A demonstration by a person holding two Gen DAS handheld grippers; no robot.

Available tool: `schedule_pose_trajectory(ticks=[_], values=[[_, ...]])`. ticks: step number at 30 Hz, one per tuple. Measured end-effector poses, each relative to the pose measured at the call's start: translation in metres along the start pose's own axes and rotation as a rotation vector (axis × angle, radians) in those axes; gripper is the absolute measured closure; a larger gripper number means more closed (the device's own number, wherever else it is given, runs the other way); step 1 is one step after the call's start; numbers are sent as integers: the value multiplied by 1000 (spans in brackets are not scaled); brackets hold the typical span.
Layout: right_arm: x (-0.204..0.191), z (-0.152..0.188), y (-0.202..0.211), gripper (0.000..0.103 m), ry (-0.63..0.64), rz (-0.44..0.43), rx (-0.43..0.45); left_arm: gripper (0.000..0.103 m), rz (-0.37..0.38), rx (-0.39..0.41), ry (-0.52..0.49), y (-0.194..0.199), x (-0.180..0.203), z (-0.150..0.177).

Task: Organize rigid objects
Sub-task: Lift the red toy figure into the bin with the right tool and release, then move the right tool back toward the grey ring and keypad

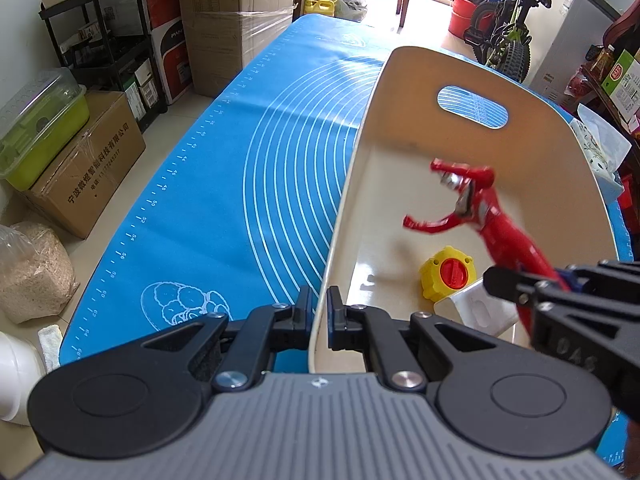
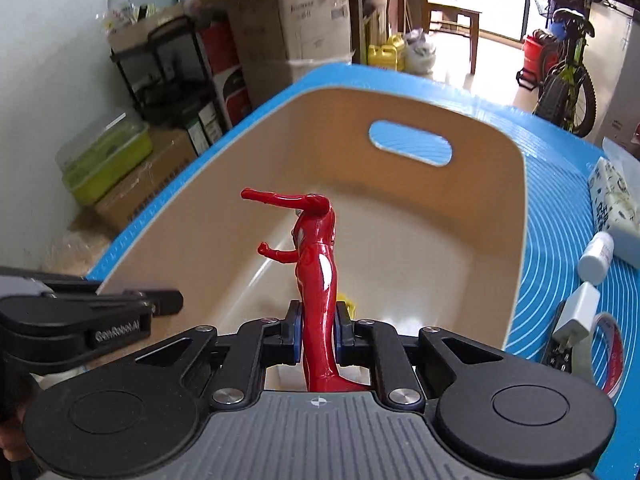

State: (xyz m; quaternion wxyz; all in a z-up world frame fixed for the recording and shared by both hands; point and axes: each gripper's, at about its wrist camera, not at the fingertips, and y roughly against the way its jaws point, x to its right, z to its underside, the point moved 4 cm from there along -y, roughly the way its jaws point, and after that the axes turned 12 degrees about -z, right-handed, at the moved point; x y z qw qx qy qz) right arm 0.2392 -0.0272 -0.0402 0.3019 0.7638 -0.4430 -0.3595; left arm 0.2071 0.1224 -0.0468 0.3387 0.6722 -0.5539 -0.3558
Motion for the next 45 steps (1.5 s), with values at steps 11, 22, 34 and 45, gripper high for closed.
schedule_pose_trajectory(ticks=[11,22,34,45], values=[[4,4,-4,77,5,16,-25,94,0,0,0,0,0,0],[11,-8,36,37,-20,-1,91,94,0,0,0,0,0,0],[72,-23,105,29,-92,109,238,94,0,0,0,0,0,0],[171,10,106,29,-321,229,245,94,0,0,-1,0,0,0]])
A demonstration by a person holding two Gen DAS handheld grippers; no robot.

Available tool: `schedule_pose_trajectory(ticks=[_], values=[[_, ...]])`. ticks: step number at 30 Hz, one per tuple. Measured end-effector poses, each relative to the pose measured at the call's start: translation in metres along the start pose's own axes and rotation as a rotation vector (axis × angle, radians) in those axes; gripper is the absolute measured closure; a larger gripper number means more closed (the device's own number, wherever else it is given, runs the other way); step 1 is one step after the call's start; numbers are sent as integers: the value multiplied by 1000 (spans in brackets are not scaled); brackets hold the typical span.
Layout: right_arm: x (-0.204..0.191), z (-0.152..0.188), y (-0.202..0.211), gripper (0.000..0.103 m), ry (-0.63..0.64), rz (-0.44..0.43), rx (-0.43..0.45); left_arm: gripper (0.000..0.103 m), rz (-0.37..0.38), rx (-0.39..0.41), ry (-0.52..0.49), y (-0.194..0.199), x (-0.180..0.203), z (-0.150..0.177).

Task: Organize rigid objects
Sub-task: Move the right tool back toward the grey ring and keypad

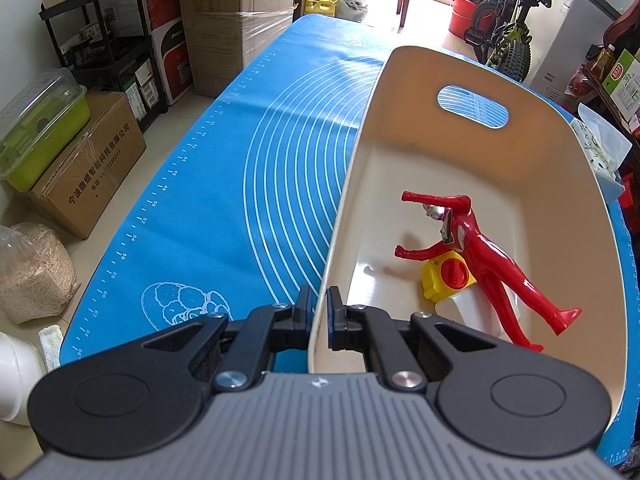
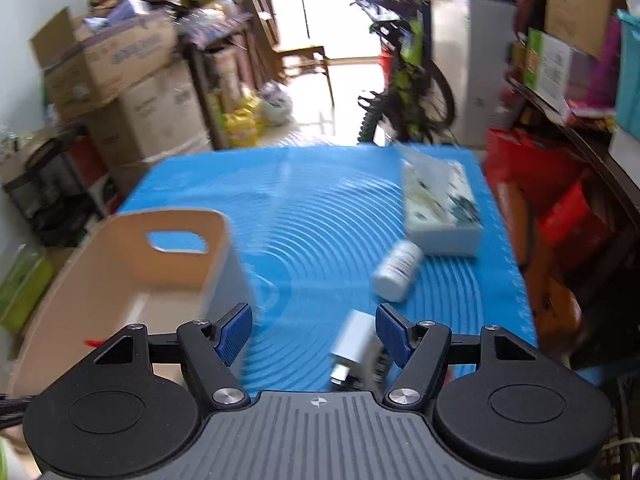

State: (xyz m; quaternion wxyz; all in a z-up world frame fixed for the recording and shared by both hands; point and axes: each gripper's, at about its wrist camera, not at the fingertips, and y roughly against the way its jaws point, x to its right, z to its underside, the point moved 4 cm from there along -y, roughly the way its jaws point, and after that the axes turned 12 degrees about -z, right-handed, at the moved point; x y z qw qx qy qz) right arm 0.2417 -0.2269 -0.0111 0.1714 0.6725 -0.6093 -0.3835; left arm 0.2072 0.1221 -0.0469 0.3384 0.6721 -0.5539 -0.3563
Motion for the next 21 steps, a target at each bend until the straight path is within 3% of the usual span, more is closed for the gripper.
schedule_pose_trajectory(ticks=[8,12,21], values=[[41,26,-34,29,-51,56,-74,94,0,0,1,0,0,0],[42,37,-46,29,-20,68,-101,94,-1,0,0,0,0,0],[35,39,-43,30,29,32,-71,94,0,0,1,0,-1,0]])
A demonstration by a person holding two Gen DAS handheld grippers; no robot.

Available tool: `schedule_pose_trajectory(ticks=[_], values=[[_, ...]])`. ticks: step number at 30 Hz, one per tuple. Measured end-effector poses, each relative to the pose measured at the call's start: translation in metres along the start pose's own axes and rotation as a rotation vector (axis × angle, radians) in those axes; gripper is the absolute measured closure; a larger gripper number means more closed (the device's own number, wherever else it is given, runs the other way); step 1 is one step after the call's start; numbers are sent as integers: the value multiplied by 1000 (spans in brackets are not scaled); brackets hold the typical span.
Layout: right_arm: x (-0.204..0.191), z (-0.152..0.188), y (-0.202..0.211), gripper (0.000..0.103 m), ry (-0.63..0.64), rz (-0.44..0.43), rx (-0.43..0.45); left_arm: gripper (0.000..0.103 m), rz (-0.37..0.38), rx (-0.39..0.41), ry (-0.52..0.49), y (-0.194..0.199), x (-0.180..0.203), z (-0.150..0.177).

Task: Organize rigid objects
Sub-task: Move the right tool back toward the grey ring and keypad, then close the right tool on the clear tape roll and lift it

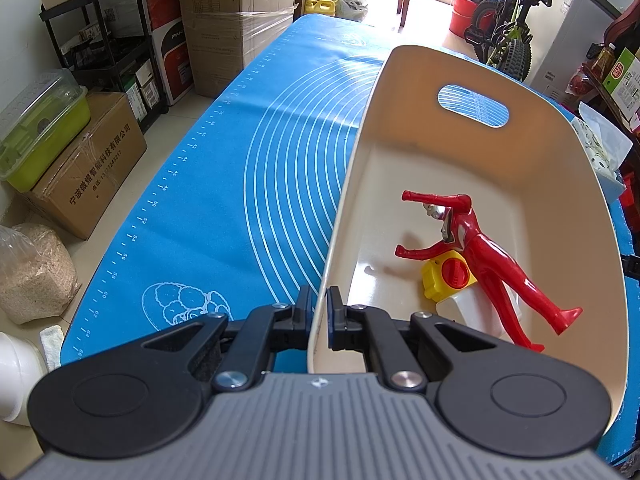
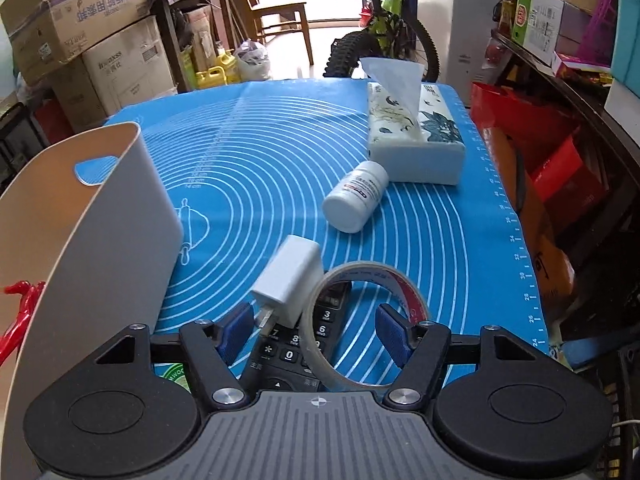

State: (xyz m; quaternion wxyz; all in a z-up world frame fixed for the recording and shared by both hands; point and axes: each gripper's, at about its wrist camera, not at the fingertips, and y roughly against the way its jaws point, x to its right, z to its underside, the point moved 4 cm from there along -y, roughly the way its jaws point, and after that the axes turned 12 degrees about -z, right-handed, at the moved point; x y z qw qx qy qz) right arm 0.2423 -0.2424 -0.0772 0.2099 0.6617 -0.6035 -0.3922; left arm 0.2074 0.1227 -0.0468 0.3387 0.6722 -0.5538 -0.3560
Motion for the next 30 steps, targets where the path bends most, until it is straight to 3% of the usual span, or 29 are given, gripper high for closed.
schedule_pose_trajectory(ticks=[12,17,19,23,25,30], values=[[-1,14,-9,35,66,-24,-75,94,-1,1,-1,0,0,0],[-5,18,-14,46,87,-35,-80,94,-2,1,-1,0,0,0],[-6,17,-14,58,90,-38,-78,94,-1,0,-1,0,0,0],[-6,16,-11,65,103,-39,-75,94,-1,1,-1,0,0,0],[-7,16,-9,81,115,-32,-72,94,-1,1,-1,0,0,0],[-8,18,-7,85,120,-41,-76,94,-1,1,-1,0,0,0]])
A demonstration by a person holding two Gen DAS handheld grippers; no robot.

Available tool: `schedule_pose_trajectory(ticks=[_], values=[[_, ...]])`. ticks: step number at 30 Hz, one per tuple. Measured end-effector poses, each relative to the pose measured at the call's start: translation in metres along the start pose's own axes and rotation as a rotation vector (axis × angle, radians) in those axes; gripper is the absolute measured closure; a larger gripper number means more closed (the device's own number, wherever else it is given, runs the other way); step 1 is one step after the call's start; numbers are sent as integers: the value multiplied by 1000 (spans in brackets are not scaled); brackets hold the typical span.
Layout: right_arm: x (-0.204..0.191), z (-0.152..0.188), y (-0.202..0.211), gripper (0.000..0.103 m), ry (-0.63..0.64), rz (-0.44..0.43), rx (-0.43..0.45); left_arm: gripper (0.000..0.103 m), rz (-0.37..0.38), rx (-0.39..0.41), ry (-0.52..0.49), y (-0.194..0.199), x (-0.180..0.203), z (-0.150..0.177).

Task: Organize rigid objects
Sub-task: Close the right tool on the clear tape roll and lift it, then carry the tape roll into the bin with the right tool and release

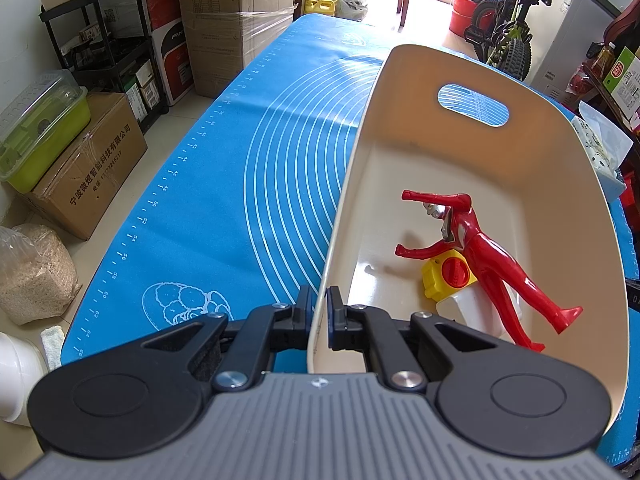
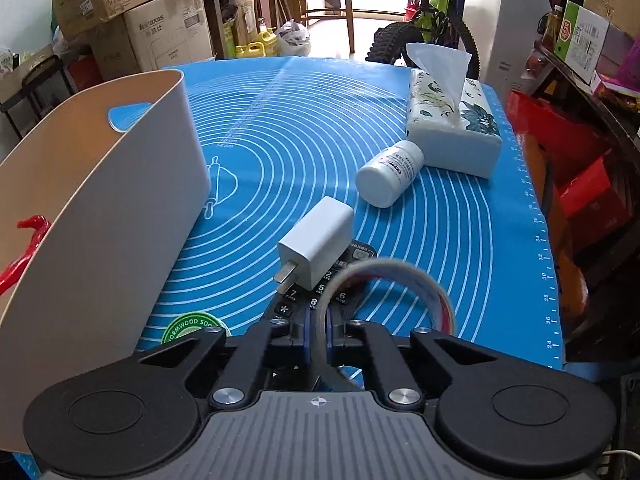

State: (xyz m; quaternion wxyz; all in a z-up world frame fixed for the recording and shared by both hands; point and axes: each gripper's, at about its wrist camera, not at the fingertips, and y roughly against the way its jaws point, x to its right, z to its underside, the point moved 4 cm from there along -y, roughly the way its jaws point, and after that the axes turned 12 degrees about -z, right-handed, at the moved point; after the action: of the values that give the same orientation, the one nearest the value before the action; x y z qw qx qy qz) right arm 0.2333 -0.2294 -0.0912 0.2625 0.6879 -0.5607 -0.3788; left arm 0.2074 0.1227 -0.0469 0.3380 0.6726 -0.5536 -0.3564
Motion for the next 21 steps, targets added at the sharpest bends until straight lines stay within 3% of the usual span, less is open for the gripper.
schedule_pose_trajectory(ticks=[13,21], values=[[-5,-5,28,86,13,82,102,94,0,-1,1,0,0,0],[-33,-24,69,86,31,52,227,94,1,-2,2,0,0,0]])
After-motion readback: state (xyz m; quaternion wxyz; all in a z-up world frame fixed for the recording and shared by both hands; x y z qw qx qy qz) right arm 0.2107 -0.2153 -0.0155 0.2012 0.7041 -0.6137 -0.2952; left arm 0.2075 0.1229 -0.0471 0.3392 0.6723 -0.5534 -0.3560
